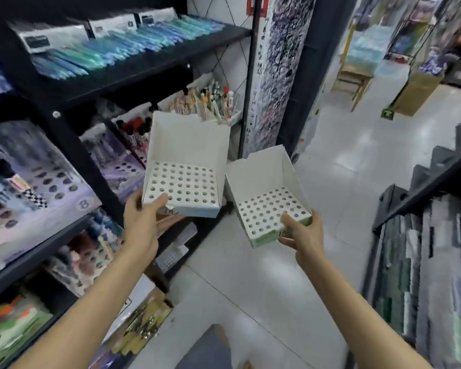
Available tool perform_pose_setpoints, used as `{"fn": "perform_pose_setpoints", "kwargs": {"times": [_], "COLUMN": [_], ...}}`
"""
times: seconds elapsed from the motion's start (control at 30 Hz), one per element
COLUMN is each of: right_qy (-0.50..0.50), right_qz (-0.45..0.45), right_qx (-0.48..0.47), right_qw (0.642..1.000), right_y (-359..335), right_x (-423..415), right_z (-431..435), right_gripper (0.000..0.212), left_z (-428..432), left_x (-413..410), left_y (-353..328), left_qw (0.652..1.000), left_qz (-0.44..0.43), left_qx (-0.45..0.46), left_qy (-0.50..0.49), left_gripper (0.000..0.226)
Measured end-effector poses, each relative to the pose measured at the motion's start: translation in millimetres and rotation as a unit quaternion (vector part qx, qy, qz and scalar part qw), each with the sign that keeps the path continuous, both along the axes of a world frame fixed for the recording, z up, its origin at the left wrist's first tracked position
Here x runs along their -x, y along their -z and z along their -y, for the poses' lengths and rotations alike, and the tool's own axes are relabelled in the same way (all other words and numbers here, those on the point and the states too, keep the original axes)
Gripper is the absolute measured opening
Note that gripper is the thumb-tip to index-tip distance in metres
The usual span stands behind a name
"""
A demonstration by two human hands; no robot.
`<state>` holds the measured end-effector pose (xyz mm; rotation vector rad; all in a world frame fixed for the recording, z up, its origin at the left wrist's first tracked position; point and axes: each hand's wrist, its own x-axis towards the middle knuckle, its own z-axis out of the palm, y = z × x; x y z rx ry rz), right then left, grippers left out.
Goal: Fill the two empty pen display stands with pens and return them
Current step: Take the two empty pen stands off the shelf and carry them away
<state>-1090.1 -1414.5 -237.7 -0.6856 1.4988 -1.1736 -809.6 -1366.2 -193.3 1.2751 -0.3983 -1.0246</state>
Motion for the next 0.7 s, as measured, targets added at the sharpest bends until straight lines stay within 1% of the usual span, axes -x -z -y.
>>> {"fn": "perform_pose_setpoints", "kwargs": {"times": [0.07, 0.2, 0.3, 0.4, 0.5, 0.6, 0.7], "right_qy": [-0.022, -0.052, -0.054, -0.060, -0.060, -0.076, -0.107], "right_qz": [0.005, 0.020, 0.043, 0.069, 0.113, 0.133, 0.157], "right_qx": [0.014, 0.064, 0.098, 0.124, 0.145, 0.162, 0.157], "right_qw": [1.000, 0.996, 0.993, 0.988, 0.981, 0.975, 0.969], "right_y": [-8, -24, -39, -55, -70, -78, -82], "right_x": [-2, -14, -28, -41, -47, -50, -55], "right_z": [45, 143, 207, 260, 307, 348, 392], "right_gripper": [0.063, 0.055, 0.053, 0.054, 0.052, 0.048, 0.050], "left_z": [31, 106, 162, 207, 235, 254, 273], "left_x": [4, 5, 6, 11, 25, 37, 46], "left_y": [-8, -21, -34, -47, -55, -59, -66], "left_qw": [1.000, 0.994, 0.988, 0.984, 0.985, 0.985, 0.982], "left_qz": [0.005, 0.015, 0.024, 0.016, 0.007, 0.005, 0.015], "left_qx": [0.015, 0.047, 0.089, 0.103, 0.103, 0.101, 0.093], "left_qy": [-0.023, -0.094, -0.123, -0.142, -0.135, -0.143, -0.163], "left_gripper": [0.033, 0.047, 0.046, 0.046, 0.049, 0.049, 0.047]}}
